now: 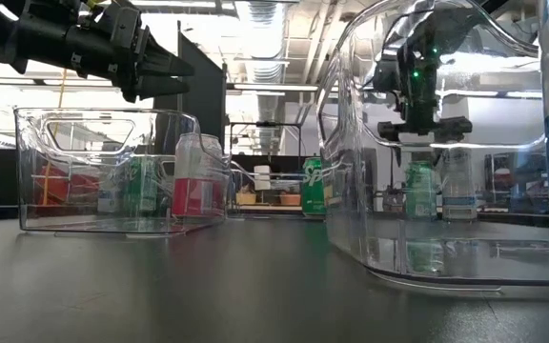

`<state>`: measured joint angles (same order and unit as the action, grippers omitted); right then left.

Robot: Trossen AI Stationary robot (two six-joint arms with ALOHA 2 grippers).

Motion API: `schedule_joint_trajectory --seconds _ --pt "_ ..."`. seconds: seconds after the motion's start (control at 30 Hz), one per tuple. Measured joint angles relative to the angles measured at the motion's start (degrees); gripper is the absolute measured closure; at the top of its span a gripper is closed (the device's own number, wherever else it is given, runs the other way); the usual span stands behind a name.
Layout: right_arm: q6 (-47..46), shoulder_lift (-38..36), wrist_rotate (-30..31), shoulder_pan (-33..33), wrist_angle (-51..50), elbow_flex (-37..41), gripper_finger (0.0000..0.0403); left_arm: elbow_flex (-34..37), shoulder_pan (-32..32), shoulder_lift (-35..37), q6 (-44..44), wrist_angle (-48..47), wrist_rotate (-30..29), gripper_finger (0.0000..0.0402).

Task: Sort soda cans
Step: Put the green soda can into the top transparent bin

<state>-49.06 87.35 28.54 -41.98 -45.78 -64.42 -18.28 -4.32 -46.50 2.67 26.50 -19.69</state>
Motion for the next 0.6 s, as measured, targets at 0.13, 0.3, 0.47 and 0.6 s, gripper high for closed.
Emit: schedule_joint_trajectory --seconds 0.13,0.3,0.47,0.6 --pt "0.8 -1.3 1.5 3.4 0.5 0.0 0.0003 0.0 0.0 0.0 0.0 0.0 0.0 0.0107" --pt "0.9 -5.3 2.6 7.0 0.6 0.0 0.0003 0.0 0.0 0.0 0.0 0.2 0.0 0.0107" --pt "-1.1 -6.5 3.2 6.6 0.3 0.0 0.0003 0.0 0.0 0.0 -0.6 0.2 0.0 0.0107" --pt "-2.5 -3.7 3.3 6.2 2.7 0.0 0.0003 0.0 0.0 0.0 -0.6 0.5 0.0 0.0107"
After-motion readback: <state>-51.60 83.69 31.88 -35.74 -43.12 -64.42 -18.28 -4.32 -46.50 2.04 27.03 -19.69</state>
